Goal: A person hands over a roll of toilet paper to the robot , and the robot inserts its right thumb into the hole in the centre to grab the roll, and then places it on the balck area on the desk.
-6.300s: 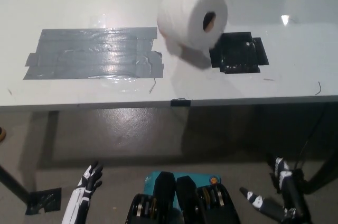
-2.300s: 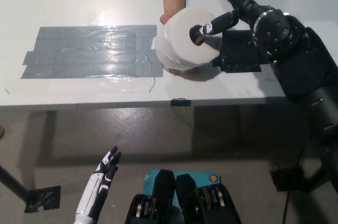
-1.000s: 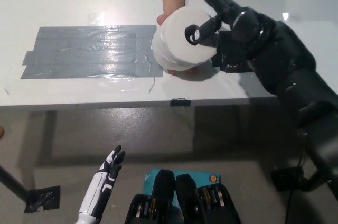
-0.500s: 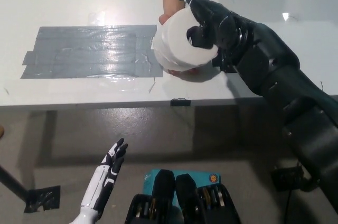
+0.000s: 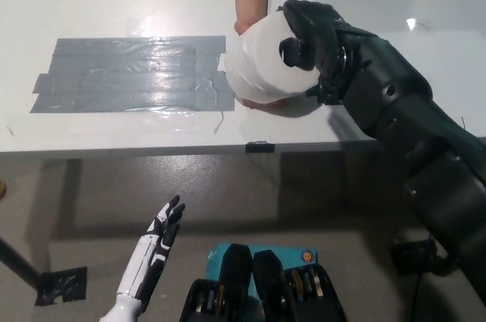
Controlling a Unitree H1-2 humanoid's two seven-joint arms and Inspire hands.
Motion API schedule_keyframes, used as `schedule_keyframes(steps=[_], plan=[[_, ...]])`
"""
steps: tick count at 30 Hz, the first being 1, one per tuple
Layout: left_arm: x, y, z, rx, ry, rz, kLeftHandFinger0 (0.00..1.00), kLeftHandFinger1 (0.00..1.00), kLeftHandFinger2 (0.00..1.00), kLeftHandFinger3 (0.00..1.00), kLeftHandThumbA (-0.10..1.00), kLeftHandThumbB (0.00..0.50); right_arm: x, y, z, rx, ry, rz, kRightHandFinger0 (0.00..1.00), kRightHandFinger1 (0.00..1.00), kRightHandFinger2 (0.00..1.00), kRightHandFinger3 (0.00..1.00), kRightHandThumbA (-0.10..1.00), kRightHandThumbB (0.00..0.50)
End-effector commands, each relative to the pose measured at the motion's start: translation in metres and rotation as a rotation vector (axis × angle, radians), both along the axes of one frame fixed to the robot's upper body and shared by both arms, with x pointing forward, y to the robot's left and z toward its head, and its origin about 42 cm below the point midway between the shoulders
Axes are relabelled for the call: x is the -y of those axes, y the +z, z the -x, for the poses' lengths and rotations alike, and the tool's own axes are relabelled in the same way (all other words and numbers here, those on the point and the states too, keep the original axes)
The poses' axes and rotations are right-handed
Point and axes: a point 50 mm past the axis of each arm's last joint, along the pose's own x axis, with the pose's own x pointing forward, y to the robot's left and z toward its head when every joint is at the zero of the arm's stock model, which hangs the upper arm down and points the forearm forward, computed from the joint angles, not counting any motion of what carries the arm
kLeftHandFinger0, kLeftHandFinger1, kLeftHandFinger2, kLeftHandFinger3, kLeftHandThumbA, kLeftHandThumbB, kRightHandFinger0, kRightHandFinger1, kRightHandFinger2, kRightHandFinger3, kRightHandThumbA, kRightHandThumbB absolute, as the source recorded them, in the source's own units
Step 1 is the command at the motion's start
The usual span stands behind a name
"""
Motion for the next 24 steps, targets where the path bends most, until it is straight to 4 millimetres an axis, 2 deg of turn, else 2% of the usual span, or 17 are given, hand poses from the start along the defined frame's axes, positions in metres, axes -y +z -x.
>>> schedule_keyframes(steps=[1, 3, 5, 6, 7, 9, 15, 16, 18, 19, 20, 23, 24], plan=[[-0.002, 0.012, -0.006, 0.053, -0.02, -0.022, 1.0, 1.0, 1.0, 1.0, 1.0, 0.164, 0.017, -0.005, -0.002, -0.025, -0.028, -0.118, 0.09, 0.64, 1.0, 0.61, -0.1, 0.158], [-0.002, 0.013, -0.006, 0.05, -0.019, -0.025, 1.0, 1.0, 1.0, 1.0, 1.0, 0.163, 0.024, -0.009, -0.002, -0.029, -0.036, -0.21, 0.04, 0.67, 1.0, 0.69, -0.1, 0.159], [-0.002, 0.013, -0.007, 0.052, -0.023, -0.028, 1.0, 1.0, 1.0, 1.0, 1.0, 0.158, 0.029, -0.012, -0.002, -0.006, -0.044, -0.247, 0.08, 0.71, 0.98, 0.79, -0.1, 0.178], [-0.002, 0.014, -0.008, 0.054, -0.026, -0.027, 1.0, 1.0, 1.0, 1.0, 1.0, 0.151, 0.033, -0.013, -0.001, 0.012, -0.053, -0.279, 0.11, 0.72, 1.0, 0.89, -0.1, 0.18], [-0.002, 0.014, -0.008, 0.055, -0.025, -0.027, 1.0, 1.0, 1.0, 1.0, 1.0, 0.154, 0.036, -0.015, -0.001, 0.019, -0.061, -0.316, 0.11, 0.71, 1.0, 0.93, -0.1, 0.17], [-0.004, 0.013, -0.008, 0.051, -0.019, -0.028, 1.0, 1.0, 1.0, 1.0, 1.0, 0.155, 0.039, -0.018, 0.0, 0.016, -0.078, -0.384, 0.09, 0.66, 0.91, 0.88, -0.1, 0.15], [-0.005, 0.01, -0.006, 0.054, -0.013, -0.029, 1.0, 1.0, 1.0, 1.0, 1.0, 0.143, 0.057, -0.017, -0.002, 0.012, -0.133, -0.573, 0.16, 0.69, 0.97, 0.92, -0.1, 0.174], [-0.005, 0.01, -0.007, 0.048, -0.011, -0.028, 1.0, 1.0, 1.0, 1.0, 1.0, 0.155, 0.062, -0.014, -0.003, 0.009, -0.136, -0.624, 0.15, 0.69, 0.98, 0.93, -0.1, 0.16], [-0.005, 0.009, -0.006, 0.041, -0.006, -0.023, 1.0, 1.0, 1.0, 1.0, 1.0, 0.169, 0.065, -0.012, -0.004, 0.0, -0.153, -0.663, 0.16, 0.69, 1.0, 0.93, -0.1, 0.165], [-0.006, 0.008, -0.006, 0.036, -0.002, -0.023, 1.0, 1.0, 1.0, 1.0, 1.0, 0.172, 0.07, -0.006, -0.005, -0.004, -0.16, -0.703, 0.25, 0.74, 1.0, 0.92, -0.1, 0.168], [-0.006, 0.007, -0.005, 0.035, -0.001, -0.024, 1.0, 1.0, 1.0, 1.0, 1.0, 0.171, 0.071, -0.004, -0.006, -0.003, -0.158, -0.713, 0.27, 0.74, 1.0, 0.92, -0.1, 0.167], [-0.007, 0.005, -0.004, 0.03, 0.002, -0.013, 1.0, 1.0, 1.0, 1.0, 1.0, 0.181, 0.079, 0.007, -0.008, -0.002, -0.153, -0.776, 0.24, 0.74, 1.0, 0.92, -0.1, 0.146], [-0.007, 0.005, -0.004, 0.026, 0.004, -0.016, 1.0, 1.0, 1.0, 1.0, 1.0, 0.186, 0.082, 0.016, -0.01, 0.0, -0.161, -0.804, 0.17, 0.67, 0.96, 0.98, -0.1, 0.148]])
